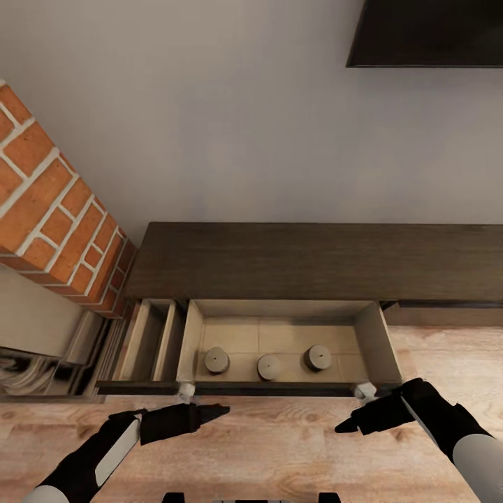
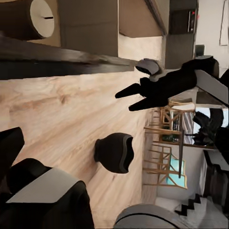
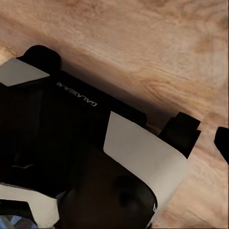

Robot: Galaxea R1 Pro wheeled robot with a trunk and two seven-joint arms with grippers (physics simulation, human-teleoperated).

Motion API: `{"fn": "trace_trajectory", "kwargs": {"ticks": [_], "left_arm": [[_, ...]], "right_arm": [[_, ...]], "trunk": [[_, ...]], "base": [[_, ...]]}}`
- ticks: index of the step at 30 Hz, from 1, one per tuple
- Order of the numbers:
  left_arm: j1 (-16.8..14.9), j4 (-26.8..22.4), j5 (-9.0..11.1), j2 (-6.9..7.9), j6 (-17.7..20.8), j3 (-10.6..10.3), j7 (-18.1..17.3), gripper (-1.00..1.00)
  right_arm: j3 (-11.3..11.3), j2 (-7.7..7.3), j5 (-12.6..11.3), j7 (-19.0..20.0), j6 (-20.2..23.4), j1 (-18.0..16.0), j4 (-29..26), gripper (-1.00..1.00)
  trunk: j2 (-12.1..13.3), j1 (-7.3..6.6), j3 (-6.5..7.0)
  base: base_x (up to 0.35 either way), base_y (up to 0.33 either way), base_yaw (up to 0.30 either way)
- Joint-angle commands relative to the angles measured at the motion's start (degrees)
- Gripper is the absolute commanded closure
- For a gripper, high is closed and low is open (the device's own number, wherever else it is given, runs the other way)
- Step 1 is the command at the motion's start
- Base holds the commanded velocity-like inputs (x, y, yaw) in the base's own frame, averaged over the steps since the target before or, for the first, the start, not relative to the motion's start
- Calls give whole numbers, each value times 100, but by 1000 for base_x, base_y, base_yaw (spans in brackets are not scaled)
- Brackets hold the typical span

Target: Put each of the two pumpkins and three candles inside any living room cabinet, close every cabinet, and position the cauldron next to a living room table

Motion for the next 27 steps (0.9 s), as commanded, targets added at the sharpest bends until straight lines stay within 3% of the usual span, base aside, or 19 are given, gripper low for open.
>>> {"fn": "trace_trajectory", "kwargs": {"ticks": [1, 3, 6, 9, 13, 14, 18, 22, 27], "left_arm": [[1, 133, -188, -25, -5, -23, 3, -100], [4, 737, -685, -251, -75, -73, 8, -100], [4, 1572, -1218, -569, -474, -79, 128, -100], [5, 2063, -1472, -811, -1108, -80, 850, -100], [9, 2249, -1553, -1051, -1520, -87, 2445, -100], [11, 2273, -1560, -1139, -1706, -88, 3043, -100], [13, 2662, -1571, -1481, -2555, -109, 4264, -100], [14, 3112, -1575, -1689, -3248, -118, 4768, -100], [13, 3198, -1568, -1728, -3447, -100, 4879, -100]], "right_arm": [[-2, 5, 38, -209, -146, 26, 11, -100], [-4, 46, 63, -751, -562, 146, 130, -100], [-18, 291, 77, -1325, -988, 238, 403, -100], [-25, 538, 85, -1921, -1485, 272, 722, -100], [-30, 799, 74, -3026, -2496, 286, 1198, -100], [-31, 929, 72, -3503, -2896, 288, 1418, -100], [-32, 1291, 70, -4620, -3947, 289, 2031, -100], [-38, 1452, 46, -5318, -4811, 294, 2462, -100], [-40, 1593, -112, -5576, -5555, 298, 2823, -100]], "trunk": [[0, 0, 0], [0, 0, 0], [0, 0, 0], [0, 0, 0], [0, 0, 0], [0, 0, 0], [0, 0, 0], [0, 0, 0], [0, 0, 0]], "base": [[-2, 0, 0], [0, 0, 0], [0, 0, 0], [0, 0, 0], [0, 0, 0], [0, 0, 0], [0, 0, 0], [0, 0, 0], [0, 0, 0]]}}
